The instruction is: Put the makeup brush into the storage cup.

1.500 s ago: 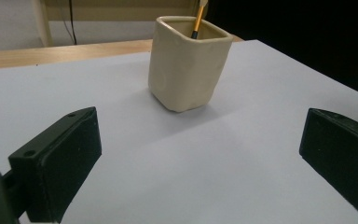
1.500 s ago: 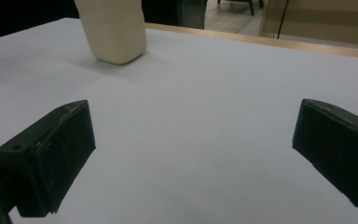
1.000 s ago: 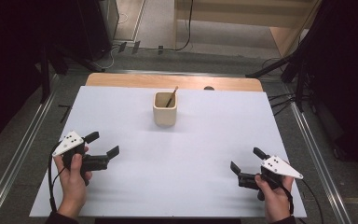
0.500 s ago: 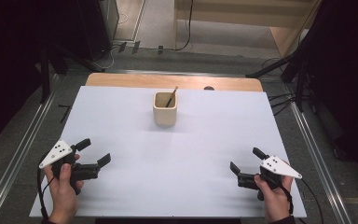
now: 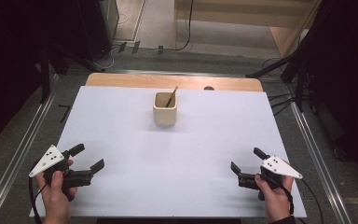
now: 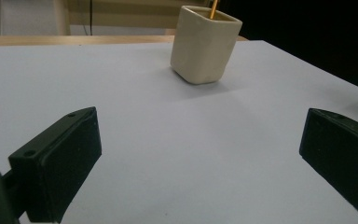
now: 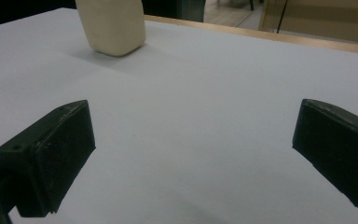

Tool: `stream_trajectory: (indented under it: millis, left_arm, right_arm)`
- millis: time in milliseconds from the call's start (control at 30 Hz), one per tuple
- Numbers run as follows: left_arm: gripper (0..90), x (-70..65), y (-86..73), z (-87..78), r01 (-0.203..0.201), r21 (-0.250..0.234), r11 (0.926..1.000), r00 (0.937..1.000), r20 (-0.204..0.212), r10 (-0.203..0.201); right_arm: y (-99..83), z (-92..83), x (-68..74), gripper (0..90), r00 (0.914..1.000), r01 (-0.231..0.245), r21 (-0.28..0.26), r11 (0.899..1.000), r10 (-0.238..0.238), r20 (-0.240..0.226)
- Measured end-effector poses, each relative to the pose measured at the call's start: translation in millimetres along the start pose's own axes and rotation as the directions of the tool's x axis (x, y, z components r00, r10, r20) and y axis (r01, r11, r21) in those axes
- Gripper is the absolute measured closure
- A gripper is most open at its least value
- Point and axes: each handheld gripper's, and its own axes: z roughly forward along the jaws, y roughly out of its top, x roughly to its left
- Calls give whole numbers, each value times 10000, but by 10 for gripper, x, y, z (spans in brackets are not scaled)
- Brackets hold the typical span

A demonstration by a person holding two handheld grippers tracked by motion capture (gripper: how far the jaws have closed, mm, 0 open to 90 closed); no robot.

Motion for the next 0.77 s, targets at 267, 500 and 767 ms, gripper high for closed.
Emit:
stream_trajectory:
  millis: [267, 500, 767]
  left_arm:
    - [0, 24, -30, -93, -1, -41, 10000, 10000, 96, 1]
    - [0, 127, -29, -225, 173, -347, 9992, 9998, -128, -178]
    - [0, 174, -36, -261, 273, -432, 9987, 9994, -186, -281]
  right_arm:
    - [-23, -8, -28, 0, 9999, 49, 7, 10000, -49, 142]
    - [-28, 12, -23, 0, 9997, 145, 74, 9999, -146, 189]
    - [-33, 36, -8, 0, 9997, 158, 165, 9997, -161, 167]
